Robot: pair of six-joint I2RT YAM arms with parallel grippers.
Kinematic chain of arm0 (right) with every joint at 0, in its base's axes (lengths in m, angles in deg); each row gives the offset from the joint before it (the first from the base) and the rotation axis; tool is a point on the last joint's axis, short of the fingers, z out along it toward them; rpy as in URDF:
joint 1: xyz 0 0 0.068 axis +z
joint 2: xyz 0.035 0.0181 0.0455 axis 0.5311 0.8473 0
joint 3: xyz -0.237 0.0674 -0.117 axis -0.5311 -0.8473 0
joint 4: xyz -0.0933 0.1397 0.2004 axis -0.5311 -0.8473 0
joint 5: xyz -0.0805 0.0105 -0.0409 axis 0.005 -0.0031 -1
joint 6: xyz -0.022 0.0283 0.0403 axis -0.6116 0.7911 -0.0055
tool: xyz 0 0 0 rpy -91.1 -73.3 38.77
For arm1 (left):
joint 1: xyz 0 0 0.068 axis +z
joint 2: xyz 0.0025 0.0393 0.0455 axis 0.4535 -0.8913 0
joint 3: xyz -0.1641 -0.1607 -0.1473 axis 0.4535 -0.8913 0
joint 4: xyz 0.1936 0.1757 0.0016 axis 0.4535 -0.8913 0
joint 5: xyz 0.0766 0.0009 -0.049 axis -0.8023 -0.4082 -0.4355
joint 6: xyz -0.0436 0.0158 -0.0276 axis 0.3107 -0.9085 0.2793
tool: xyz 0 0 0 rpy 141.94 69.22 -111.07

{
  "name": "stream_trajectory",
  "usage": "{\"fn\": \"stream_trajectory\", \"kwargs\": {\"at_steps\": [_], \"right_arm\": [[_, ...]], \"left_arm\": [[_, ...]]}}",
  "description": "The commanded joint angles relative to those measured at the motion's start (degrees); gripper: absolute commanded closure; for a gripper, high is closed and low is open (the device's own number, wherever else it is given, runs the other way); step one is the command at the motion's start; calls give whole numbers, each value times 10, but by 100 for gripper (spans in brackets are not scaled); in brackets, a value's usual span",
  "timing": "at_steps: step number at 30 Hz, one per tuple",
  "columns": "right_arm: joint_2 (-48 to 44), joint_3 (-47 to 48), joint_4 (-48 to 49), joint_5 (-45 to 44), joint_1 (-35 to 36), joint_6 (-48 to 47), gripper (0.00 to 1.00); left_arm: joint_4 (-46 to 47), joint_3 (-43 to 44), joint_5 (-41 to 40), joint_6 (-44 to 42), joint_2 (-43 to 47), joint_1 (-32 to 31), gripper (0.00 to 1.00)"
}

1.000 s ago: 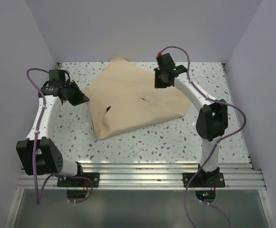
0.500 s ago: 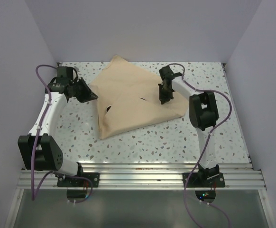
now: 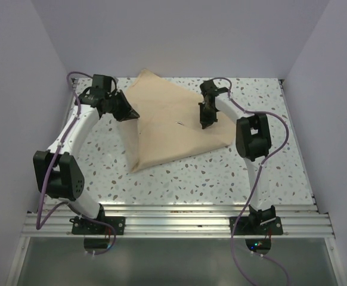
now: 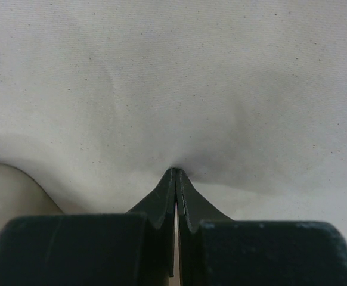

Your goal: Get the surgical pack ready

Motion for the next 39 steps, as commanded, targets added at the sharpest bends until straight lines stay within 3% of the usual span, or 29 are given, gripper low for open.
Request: {"fn": "stream_trajectory", "kwargs": {"at_steps": [1, 28, 34, 39], "right_arm": [[49, 0, -17, 2, -1, -11, 100], [75, 28, -36, 15, 1, -18, 100], [79, 51, -54, 22, 4, -17, 100], [30, 95, -61, 22, 4, -17, 100]], "left_arm": [[41, 58, 13, 22, -24, -21, 100], [28, 240, 20, 13, -246, -133, 100], [22, 240, 18, 7, -258, -134, 100], [8, 218, -32, 3, -217, -133, 100]]}}
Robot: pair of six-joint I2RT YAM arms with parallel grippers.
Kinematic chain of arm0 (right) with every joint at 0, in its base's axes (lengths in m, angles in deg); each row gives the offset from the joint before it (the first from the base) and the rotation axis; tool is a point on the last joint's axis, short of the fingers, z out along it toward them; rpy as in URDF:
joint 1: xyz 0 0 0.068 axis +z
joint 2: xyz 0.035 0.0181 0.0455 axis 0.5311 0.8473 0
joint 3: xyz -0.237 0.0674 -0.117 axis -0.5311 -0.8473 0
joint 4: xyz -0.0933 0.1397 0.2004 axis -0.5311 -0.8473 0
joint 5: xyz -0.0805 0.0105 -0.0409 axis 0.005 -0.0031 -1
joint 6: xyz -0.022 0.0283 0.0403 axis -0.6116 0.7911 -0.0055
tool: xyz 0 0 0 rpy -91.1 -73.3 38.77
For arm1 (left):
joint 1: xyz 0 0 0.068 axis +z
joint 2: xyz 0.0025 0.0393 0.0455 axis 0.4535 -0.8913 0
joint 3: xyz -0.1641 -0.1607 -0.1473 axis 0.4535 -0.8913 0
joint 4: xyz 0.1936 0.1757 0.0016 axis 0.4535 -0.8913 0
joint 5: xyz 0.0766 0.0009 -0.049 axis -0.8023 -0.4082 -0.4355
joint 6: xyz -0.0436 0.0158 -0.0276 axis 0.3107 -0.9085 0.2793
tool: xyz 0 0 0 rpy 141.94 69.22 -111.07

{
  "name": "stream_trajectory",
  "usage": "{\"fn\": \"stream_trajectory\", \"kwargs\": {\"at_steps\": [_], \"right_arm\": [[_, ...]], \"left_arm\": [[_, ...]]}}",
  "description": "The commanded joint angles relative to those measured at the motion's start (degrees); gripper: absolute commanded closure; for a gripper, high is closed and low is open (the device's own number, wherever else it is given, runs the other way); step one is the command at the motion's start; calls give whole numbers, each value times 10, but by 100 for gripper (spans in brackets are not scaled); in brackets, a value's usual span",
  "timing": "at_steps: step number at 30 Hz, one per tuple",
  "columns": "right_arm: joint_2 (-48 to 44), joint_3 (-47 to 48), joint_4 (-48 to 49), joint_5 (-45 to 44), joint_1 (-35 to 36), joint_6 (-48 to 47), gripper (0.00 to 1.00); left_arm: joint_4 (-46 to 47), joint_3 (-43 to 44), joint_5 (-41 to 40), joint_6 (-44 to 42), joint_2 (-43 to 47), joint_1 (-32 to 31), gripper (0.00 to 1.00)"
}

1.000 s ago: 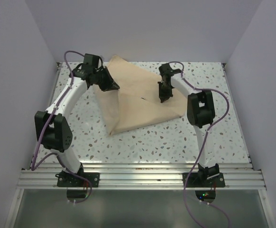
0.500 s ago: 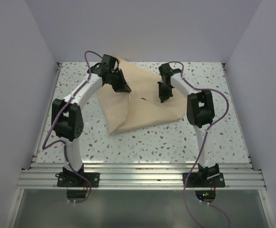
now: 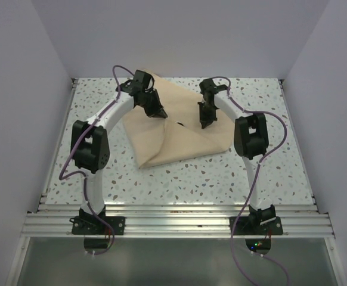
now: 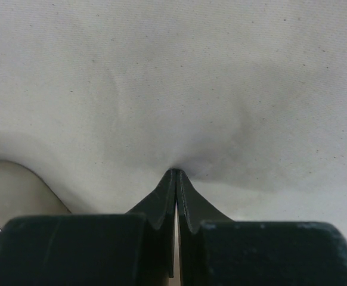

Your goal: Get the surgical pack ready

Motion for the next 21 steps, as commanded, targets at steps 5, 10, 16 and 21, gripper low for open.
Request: {"fn": "stream_trajectory", "kwargs": {"at_steps": [5, 10, 16, 21], "right_arm": [[-14, 120, 13, 87, 7, -21, 62], [17, 163, 90, 243, 16, -35, 39], [62, 186, 164, 386, 41, -15, 28], [96, 204, 163, 392, 61, -30, 29]], "left_arm": [[-3, -39, -82, 1, 102, 3, 100], [5, -64, -85, 13, 134, 13, 100], [3, -70, -84, 11, 137, 13, 100], [1, -74, -82, 7, 142, 13, 100]]}}
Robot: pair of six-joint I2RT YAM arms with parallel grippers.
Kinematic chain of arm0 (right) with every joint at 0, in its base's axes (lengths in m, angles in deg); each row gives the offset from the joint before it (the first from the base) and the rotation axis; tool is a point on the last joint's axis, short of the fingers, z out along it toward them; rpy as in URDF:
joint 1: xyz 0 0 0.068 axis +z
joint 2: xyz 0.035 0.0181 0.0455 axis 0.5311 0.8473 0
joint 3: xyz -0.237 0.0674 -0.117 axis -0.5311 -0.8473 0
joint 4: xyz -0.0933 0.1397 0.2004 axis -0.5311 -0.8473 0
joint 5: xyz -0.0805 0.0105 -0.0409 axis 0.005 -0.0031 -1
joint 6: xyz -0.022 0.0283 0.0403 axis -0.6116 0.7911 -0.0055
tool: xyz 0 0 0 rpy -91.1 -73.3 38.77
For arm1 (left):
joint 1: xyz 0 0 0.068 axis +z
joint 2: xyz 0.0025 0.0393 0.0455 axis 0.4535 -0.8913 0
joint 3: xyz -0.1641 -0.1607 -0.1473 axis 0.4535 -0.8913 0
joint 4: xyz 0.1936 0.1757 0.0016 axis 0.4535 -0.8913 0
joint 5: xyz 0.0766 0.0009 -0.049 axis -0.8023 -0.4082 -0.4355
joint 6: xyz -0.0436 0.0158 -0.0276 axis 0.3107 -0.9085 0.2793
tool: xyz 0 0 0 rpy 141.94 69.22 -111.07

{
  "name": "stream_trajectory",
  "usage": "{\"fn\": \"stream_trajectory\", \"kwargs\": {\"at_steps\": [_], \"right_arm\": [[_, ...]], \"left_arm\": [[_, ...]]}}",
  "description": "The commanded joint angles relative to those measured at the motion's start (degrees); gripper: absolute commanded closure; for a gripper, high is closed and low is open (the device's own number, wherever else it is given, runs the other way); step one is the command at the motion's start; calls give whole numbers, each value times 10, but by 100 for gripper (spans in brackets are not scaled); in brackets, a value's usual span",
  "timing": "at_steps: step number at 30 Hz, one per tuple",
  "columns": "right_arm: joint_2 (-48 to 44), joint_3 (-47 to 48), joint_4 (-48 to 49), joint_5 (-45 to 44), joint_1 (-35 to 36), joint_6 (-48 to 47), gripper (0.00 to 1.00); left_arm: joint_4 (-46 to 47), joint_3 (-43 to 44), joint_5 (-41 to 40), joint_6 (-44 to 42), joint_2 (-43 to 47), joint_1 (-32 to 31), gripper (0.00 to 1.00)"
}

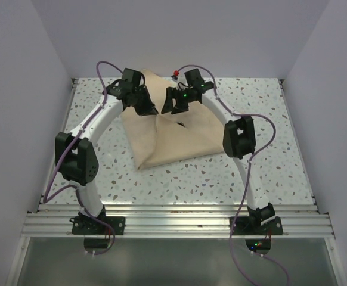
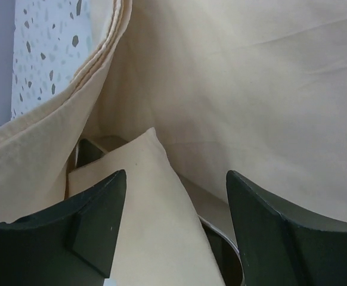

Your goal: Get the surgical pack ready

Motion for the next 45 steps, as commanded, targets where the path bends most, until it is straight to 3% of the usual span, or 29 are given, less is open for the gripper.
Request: {"fn": "stream_trajectory", "kwargs": {"at_steps": [1, 9, 12, 13, 15, 16, 20, 29, 45], "right_arm": [[18, 30, 15, 40, 16, -21, 29], [44, 44, 16, 42, 25, -34, 41], [45, 40, 25, 56, 30, -30, 54], [46, 41, 25, 55, 35, -29, 65], [46, 39, 33, 53, 38, -26, 74], [45, 36, 39, 51, 41, -19, 84], [40, 34, 86, 41, 44, 10, 100], [79, 98, 137, -5, 44, 69, 100], [111, 66, 127, -8, 40, 62, 100]], "left_arm": [[8, -4, -2, 5, 22, 2, 100], [9, -13, 5, -2, 27, 2, 100], [12, -18, 11, -2, 27, 2, 100], [17, -20, 15, -3, 28, 2, 100], [18, -26, 19, -3, 29, 2, 100], [22, -27, 20, -3, 30, 2, 100], [21, -36, 23, -7, 34, 2, 100], [22, -40, 34, -5, 41, 1, 100], [53, 31, 75, 25, -47, -29, 100]]}}
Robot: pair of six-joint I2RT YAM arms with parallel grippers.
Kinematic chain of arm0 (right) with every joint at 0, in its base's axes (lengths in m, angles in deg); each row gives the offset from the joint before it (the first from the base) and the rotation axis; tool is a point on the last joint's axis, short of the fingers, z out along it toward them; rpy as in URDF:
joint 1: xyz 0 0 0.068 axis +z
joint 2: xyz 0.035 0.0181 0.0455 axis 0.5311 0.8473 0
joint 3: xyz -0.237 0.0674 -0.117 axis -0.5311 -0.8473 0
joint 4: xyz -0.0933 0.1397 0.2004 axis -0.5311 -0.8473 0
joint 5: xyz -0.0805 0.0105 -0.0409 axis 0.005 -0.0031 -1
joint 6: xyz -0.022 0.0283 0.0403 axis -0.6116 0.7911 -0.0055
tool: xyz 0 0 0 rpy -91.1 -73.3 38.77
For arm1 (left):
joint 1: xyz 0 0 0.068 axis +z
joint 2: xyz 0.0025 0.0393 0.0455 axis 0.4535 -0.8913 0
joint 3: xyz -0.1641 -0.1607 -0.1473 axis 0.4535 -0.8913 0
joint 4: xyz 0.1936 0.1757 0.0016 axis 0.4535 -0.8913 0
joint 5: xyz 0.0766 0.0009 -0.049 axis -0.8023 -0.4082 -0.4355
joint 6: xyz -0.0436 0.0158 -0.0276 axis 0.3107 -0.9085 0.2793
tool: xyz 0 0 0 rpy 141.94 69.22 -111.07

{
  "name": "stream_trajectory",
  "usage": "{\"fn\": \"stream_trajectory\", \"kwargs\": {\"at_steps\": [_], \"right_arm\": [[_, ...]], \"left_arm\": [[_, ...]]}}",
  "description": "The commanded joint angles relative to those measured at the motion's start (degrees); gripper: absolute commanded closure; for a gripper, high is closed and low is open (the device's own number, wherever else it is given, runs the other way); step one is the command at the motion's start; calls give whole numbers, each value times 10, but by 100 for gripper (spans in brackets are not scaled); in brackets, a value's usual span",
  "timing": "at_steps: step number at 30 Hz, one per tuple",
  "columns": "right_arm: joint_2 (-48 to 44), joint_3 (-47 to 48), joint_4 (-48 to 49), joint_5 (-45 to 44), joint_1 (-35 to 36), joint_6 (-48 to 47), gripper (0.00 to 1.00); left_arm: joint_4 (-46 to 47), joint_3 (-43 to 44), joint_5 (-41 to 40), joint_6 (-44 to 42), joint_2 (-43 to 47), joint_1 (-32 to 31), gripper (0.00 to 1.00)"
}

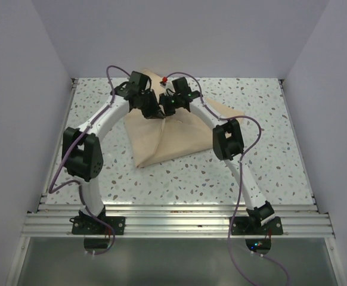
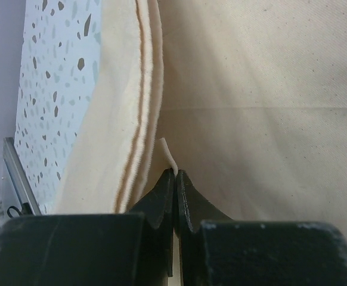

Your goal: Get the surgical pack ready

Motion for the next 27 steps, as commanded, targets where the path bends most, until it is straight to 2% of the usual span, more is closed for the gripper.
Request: {"fn": "stream_trajectory", "kwargs": {"at_steps": [1, 12, 19, 27], "right_arm": [[7, 0, 23, -14, -7, 0, 100], [13, -6, 22, -3, -9, 12, 100], [12, -3, 30, -4, -10, 27, 100], [12, -4, 26, -17, -13, 50, 94]], "left_arm": [[37, 42, 28, 19, -29, -19, 100], [74, 59, 45, 46, -100, -26, 100], [82, 54, 41, 51, -113, -29, 100], [93, 43, 45, 51, -124, -29, 100]]}}
